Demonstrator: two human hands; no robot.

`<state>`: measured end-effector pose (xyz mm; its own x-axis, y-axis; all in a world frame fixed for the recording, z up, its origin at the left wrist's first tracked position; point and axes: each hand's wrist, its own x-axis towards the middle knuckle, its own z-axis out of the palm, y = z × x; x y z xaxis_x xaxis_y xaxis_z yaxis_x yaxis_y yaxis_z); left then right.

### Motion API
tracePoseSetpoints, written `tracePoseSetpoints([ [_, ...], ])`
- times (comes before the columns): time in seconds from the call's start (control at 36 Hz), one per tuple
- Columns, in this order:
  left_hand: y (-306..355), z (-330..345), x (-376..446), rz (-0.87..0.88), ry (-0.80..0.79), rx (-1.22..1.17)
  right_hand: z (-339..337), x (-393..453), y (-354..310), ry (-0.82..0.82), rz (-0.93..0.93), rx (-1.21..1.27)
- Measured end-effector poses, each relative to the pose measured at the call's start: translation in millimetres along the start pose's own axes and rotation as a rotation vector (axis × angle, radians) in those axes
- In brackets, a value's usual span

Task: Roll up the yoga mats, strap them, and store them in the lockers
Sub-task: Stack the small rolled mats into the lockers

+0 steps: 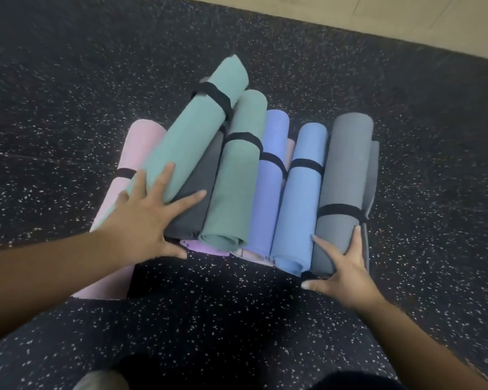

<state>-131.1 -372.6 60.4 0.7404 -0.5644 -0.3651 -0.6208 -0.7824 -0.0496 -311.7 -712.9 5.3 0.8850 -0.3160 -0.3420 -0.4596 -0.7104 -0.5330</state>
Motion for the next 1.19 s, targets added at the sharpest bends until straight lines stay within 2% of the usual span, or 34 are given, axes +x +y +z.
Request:
tracePoseSetpoints([
  [0.11, 17.1, 1.5, 13.0, -0.081, -0.028, 0.169, 7.9, 9.1, 0.4, 0.09, 0.012, -0.061],
  [0.25, -4.2, 0.9, 32.2, -0.083, 0.112, 0.173, 7.0, 35.6, -11.0, 0.122, -0.035, -0.121],
  [0.47, -52.1, -15.3, 77.6, -0.151, 0.106, 0.152, -4.1, 116.3, -75.4, 0.102, -0.093, -0.206],
  [0.78, -139.6, -20.9, 154.4, -0.186, 0.158, -0.25, -3.4, 228.6, -157.9, 0.088, -0.05, -0.338],
  [0.89, -176.3, -19.3, 196.1, -0.168, 0.152, -0.356, 0.7, 276.4, -193.3, 0.095, 0.018, -0.355],
  [1.08, -196.6, -6.5, 231.4, -0.063, 0.08, -0.445, -6.2, 307.9, -211.8, -0.033, 0.225, -0.435],
  [1.19, -199.9, -7.2, 239.8, -0.027, 0.025, -0.462, -13.4, 309.9, -220.6, -0.108, 0.274, -0.456],
])
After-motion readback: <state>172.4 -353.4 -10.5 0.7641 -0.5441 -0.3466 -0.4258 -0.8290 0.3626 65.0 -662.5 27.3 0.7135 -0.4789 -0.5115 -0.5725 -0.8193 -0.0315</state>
